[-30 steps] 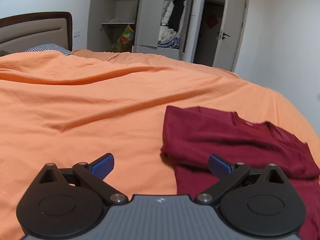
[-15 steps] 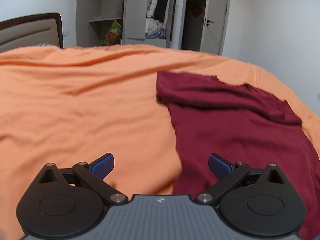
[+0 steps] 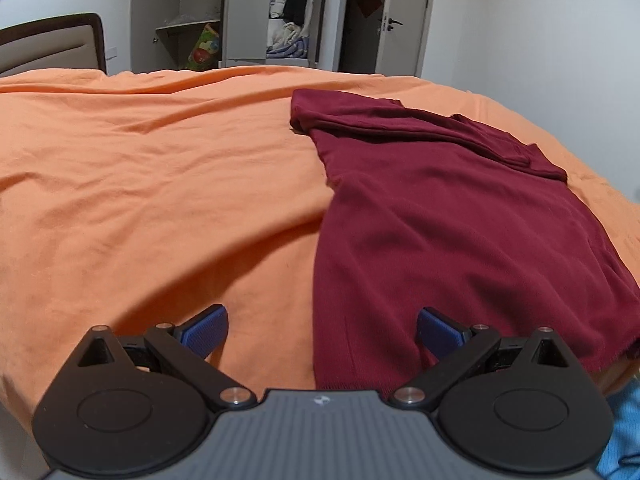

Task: Fold small clothes

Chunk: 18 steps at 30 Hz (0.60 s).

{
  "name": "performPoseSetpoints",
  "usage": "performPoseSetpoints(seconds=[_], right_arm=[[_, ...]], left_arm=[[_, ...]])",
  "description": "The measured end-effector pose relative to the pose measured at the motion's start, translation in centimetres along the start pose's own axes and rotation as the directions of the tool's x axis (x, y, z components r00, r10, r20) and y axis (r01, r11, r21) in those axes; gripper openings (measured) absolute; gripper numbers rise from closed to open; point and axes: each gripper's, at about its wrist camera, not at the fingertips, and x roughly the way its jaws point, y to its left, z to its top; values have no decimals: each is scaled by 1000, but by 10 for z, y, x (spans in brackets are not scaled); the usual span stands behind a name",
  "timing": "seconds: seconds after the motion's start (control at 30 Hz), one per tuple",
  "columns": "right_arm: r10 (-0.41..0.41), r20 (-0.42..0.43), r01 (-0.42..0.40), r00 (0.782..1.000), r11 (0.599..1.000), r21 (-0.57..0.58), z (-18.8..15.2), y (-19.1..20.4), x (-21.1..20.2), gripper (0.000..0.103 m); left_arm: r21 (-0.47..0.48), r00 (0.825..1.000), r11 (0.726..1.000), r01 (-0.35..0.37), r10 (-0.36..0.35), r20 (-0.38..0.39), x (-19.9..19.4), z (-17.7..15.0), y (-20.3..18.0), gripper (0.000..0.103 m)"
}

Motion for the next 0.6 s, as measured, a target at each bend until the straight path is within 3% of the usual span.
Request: performPoseSetpoints(seconds=[0.07,0.17,0.37,0.5,0.6], right_arm=[[7,-5,-7,1000,1000,20,-2,-2,0,22],[-13,8,13,1000,999,34,-3,-5,-6,8],[-81,62,76,995,994,78,-2,-20,-28,6],[-59,30,56,998,995,83,-7,-29,-20,6],[-55,28,54,998,998,42,-7,-23,-19,16]], left_arm=[[-6,1000,1000,14,-14,3,-4,-2,0,98],[-36,999,999,38,-39,-11,-9,-2,2,88],[-78,999,996,41,-43,-14,-15,-4,4,85],[-57,999,998,7,-8,-31,-10,-8,2,85],[-34,1000,999,-1,0,-26,-13,-8,-2,87]])
